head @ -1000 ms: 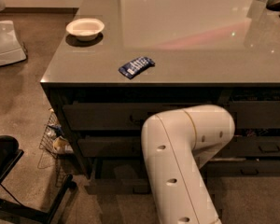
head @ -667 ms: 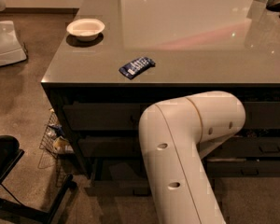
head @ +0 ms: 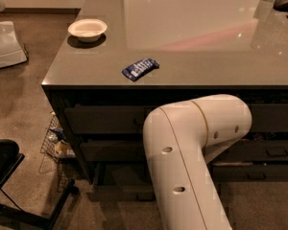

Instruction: Open bottom drawer

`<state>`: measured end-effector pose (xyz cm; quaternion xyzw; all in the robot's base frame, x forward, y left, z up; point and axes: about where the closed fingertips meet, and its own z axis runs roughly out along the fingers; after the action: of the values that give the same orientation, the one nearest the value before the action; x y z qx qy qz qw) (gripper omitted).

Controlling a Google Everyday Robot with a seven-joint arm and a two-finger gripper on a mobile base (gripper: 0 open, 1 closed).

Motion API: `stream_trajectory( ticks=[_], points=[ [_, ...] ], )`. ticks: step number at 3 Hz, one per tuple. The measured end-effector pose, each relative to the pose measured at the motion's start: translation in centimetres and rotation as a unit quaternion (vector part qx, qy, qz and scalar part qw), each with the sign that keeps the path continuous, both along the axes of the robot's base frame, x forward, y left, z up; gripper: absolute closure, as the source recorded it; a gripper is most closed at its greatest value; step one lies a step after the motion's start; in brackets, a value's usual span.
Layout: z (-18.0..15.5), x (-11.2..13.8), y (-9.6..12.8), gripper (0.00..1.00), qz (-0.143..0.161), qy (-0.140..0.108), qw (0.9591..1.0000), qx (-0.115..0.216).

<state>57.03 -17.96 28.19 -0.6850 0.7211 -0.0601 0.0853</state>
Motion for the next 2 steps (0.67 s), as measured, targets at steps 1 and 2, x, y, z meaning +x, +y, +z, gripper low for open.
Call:
stream_trajectory(
  ticks=[1, 2],
  points=[
    [-0.34, -0.37, 0.08, 0.22, -0.001, 0.004, 1.0000, 0.000],
    [-0.91, -1.07, 0.17, 0.01, -0.006, 0.012, 0.9999, 0.000]
  ],
)
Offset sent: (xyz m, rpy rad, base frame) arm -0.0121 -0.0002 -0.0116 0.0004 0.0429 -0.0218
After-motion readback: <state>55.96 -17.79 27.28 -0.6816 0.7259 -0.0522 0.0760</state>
